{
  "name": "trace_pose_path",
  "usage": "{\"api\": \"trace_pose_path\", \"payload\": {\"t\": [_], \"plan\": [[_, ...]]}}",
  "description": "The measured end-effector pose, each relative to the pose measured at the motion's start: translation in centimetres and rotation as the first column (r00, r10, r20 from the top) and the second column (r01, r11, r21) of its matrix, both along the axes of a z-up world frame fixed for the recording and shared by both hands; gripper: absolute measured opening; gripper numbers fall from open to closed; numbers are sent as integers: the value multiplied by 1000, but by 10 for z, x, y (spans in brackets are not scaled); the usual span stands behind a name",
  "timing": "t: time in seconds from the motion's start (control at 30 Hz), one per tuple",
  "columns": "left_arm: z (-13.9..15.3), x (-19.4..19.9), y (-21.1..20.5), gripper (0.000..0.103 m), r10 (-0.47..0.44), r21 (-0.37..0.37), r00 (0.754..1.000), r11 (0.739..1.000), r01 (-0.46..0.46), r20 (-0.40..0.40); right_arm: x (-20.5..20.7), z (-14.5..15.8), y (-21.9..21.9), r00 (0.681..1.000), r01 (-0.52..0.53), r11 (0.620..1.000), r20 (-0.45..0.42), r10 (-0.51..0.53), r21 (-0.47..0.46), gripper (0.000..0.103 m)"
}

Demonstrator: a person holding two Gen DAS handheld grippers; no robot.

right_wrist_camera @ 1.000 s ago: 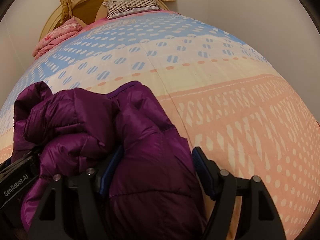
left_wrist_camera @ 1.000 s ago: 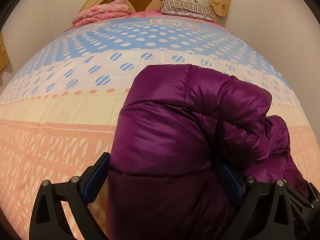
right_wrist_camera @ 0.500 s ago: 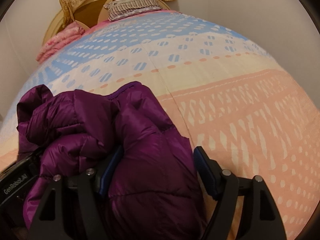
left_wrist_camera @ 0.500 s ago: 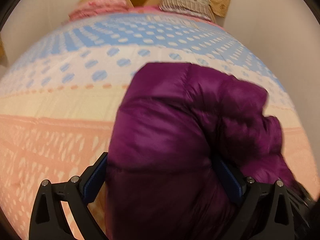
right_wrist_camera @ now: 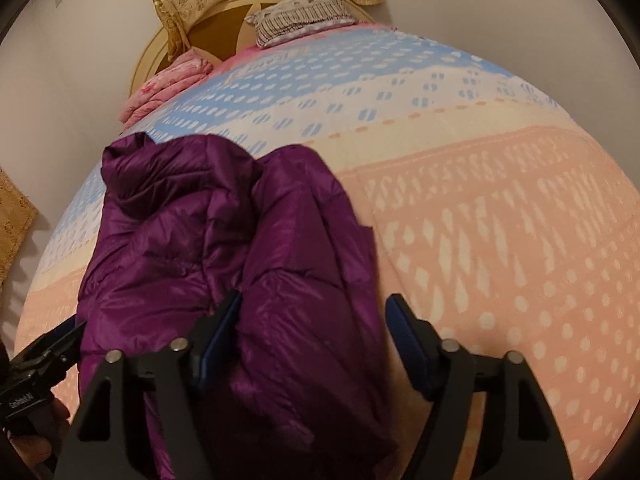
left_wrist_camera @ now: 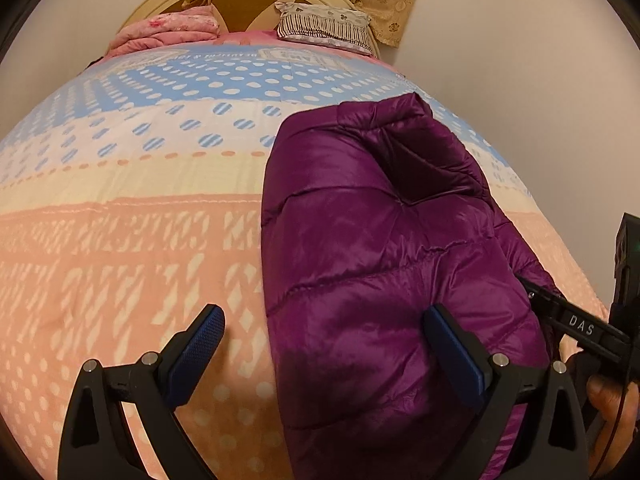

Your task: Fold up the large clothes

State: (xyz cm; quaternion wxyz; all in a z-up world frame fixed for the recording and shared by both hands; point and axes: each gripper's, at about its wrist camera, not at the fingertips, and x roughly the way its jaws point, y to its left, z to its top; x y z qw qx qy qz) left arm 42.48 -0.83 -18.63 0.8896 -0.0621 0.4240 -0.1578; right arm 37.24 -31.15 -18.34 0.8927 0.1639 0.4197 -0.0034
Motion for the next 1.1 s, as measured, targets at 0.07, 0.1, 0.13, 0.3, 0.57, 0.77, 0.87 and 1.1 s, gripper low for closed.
{"api": "trace_pose_path", "payload": {"t": [0.07, 0.1, 0.13, 0.3, 0.57, 0.77, 0.87, 1.1], "plan": [[-4, 2, -1, 101, -5, -16, 1000, 1000, 5, -6, -1, -4, 0, 1000, -14, 1000, 0, 14, 6, 66], [-5, 2, -1, 100, -5, -25, 1000, 1000, 5, -4, -1, -6, 1, 1000, -15, 1000, 3, 15, 11, 66], [-6, 1, -1, 100, -6, -31, 1000, 1000, 6, 0, -2, -8, 0, 1000, -14, 1000, 7, 13, 24, 66], [-7, -2, -16, 87, -68, -26, 997, 997, 69, 31, -7, -12, 2, 998, -47, 996, 46, 43, 80, 49], [34, -42, -28, 32, -131, 78, 980, 990, 120, 148, -34, 4, 9, 985, -109, 978, 149, 82, 176, 27], [76, -82, 6, 30, -105, 115, 963, 990, 79, 250, -51, 33, 47, 961, -185, 965, 239, 138, 187, 24], [87, -94, 29, 30, -73, 124, 960, 991, 41, 269, -51, 44, 69, 947, -237, 953, 262, 183, 189, 24], [92, -112, 81, 30, 30, 117, 959, 991, -66, 283, -42, 57, 131, 913, -347, 921, 289, 288, 178, 23]]}}
